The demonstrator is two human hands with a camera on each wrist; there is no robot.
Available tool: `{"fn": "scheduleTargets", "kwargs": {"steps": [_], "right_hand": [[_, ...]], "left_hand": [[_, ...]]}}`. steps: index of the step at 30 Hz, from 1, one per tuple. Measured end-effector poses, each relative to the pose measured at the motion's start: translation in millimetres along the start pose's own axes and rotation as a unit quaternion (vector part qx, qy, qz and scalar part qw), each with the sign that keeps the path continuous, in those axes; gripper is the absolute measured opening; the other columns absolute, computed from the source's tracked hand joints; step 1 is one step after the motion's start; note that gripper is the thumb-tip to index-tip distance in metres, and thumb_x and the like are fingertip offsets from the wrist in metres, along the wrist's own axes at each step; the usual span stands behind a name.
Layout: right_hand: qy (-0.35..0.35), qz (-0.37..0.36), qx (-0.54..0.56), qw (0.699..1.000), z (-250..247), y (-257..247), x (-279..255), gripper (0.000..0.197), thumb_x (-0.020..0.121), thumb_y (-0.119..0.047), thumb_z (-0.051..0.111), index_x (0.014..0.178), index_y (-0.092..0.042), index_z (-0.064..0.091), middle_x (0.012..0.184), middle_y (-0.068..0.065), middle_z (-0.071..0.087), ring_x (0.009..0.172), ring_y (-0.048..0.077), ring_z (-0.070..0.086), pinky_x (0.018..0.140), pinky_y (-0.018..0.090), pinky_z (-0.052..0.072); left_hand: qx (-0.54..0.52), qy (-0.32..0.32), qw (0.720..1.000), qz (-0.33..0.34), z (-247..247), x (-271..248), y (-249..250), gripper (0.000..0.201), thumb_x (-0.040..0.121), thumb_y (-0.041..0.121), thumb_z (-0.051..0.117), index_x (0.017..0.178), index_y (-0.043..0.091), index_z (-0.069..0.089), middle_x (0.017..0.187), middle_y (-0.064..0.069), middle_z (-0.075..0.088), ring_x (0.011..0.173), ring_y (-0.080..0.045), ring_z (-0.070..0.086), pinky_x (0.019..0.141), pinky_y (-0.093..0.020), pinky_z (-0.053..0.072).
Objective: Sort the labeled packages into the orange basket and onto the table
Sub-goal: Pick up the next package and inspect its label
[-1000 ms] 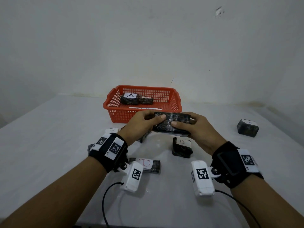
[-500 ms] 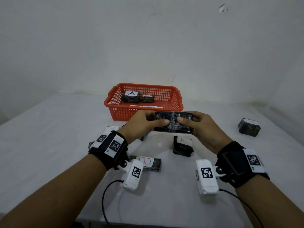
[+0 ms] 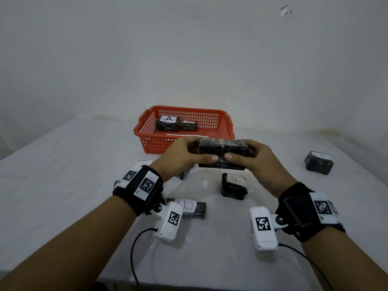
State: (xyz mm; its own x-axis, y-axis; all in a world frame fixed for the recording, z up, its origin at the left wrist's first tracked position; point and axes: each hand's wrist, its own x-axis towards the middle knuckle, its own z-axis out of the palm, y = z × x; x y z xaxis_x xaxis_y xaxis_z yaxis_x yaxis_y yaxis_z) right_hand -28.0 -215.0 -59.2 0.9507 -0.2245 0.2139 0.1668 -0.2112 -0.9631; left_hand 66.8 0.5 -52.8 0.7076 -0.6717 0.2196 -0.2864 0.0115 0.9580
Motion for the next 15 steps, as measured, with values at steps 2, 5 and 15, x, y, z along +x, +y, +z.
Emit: {"fn": "scheduleTargets", "kwargs": {"steps": [2,5,15], "right_hand": [[-0.003,0.002,0.002,1.000,-0.2,1.9,-0.3,0.049,0.080,-0.018,0.088,0.125,-0.014,0.070,0.119,0.001,0.078,0.110,0.015,0.075,0.094,0.029,0.060],[-0.035,0.034,0.022,0.999,-0.3,5.9,2.4,0.060,0.077,-0.028,0.092,0.130,-0.018,0.067,0.126,0.004,0.075,0.114,0.021,0.074,0.098,0.040,0.059],[0.001,0.076,0.084,0.993,0.1,4.3,4.7,0.043,0.087,-0.013,0.082,0.126,-0.006,0.067,0.116,0.015,0.078,0.104,0.030,0.078,0.089,0.039,0.062]], "left_hand": [[0.003,0.005,1.000,0.003,-0.1,0.0,-0.7,0.039,0.088,0.008,0.079,0.126,0.004,0.069,0.120,-0.008,0.077,0.112,-0.022,0.073,0.098,-0.034,0.058],[0.036,0.027,0.999,0.007,-3.1,1.4,-3.9,0.044,0.081,0.009,0.086,0.122,0.008,0.070,0.116,-0.004,0.078,0.109,-0.016,0.074,0.097,-0.034,0.059],[0.028,0.015,0.999,-0.027,-2.6,1.1,-3.6,0.057,0.084,0.035,0.083,0.135,0.020,0.063,0.129,0.000,0.071,0.117,-0.016,0.070,0.107,-0.045,0.054]]}}
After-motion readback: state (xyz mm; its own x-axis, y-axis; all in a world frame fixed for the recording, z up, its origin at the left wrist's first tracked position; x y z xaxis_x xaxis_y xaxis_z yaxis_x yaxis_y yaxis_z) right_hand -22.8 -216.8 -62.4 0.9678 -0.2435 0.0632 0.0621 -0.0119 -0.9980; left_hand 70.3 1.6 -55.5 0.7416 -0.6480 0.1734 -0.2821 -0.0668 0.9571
